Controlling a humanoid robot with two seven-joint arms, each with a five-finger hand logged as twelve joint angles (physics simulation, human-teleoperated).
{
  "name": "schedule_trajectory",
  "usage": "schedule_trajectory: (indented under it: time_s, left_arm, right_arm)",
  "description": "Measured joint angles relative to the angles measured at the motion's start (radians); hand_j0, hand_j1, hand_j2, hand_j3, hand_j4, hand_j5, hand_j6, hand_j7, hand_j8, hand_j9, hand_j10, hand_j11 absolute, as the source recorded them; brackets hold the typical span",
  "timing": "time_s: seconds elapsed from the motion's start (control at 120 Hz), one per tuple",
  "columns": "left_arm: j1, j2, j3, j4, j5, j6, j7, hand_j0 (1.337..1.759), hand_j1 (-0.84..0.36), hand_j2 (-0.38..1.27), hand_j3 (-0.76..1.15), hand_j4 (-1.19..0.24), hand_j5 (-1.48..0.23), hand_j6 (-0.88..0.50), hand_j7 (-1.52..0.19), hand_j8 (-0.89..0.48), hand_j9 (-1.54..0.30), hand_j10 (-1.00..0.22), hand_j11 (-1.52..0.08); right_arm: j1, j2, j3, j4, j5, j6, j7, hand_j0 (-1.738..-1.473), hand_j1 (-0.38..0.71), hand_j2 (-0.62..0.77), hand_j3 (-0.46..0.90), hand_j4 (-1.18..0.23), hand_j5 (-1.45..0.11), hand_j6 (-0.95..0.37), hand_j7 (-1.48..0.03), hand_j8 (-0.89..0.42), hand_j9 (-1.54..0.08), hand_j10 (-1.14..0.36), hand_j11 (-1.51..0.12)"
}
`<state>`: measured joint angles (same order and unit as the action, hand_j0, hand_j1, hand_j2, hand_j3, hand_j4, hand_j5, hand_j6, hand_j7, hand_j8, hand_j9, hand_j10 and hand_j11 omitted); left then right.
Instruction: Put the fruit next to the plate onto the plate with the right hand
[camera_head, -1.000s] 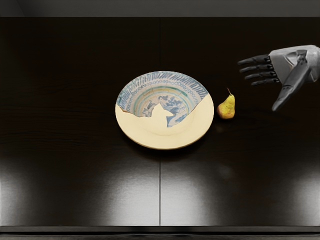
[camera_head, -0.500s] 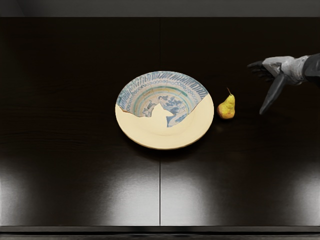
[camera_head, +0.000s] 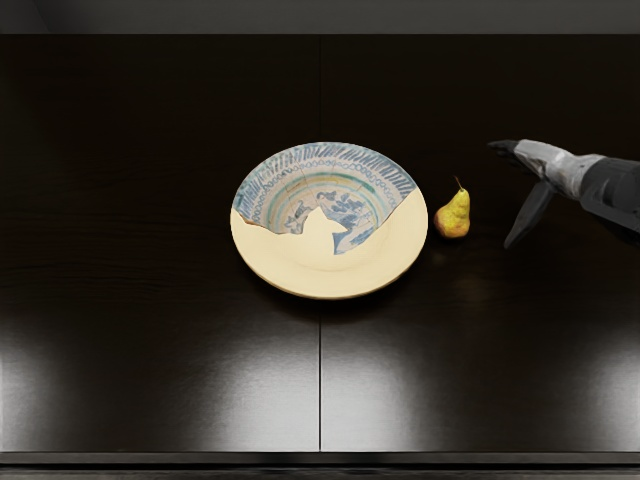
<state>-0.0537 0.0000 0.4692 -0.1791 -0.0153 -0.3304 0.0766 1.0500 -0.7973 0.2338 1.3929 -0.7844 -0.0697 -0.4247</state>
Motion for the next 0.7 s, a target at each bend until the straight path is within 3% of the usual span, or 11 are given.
schedule_trajectory:
  time_s: [0.15, 0.7]
  left_arm:
    - [0.000, 0.000, 0.000, 0.000, 0.000, 0.000, 0.000, 1.658, 0.35, 0.00, 0.00, 0.00, 0.00, 0.00, 0.00, 0.00, 0.00, 0.00, 0.00]
    - [0.000, 0.000, 0.000, 0.000, 0.000, 0.000, 0.000, 1.658, 0.35, 0.00, 0.00, 0.00, 0.00, 0.00, 0.00, 0.00, 0.00, 0.00, 0.00]
  right_arm:
    - [-0.032, 0.035, -0.008, -0.025, -0.038, -0.042, 0.028, -1.658, -0.31, 0.00, 0.00, -0.03, -0.04, -0.04, -0.04, -0.04, -0.04, -0.03, -0.04]
    - [-0.121, 0.144, -0.016, -0.082, -0.193, -0.233, 0.059, -1.658, -0.31, 0.00, 0.00, -0.04, -0.04, -0.04, -0.04, -0.04, -0.04, -0.04, -0.04]
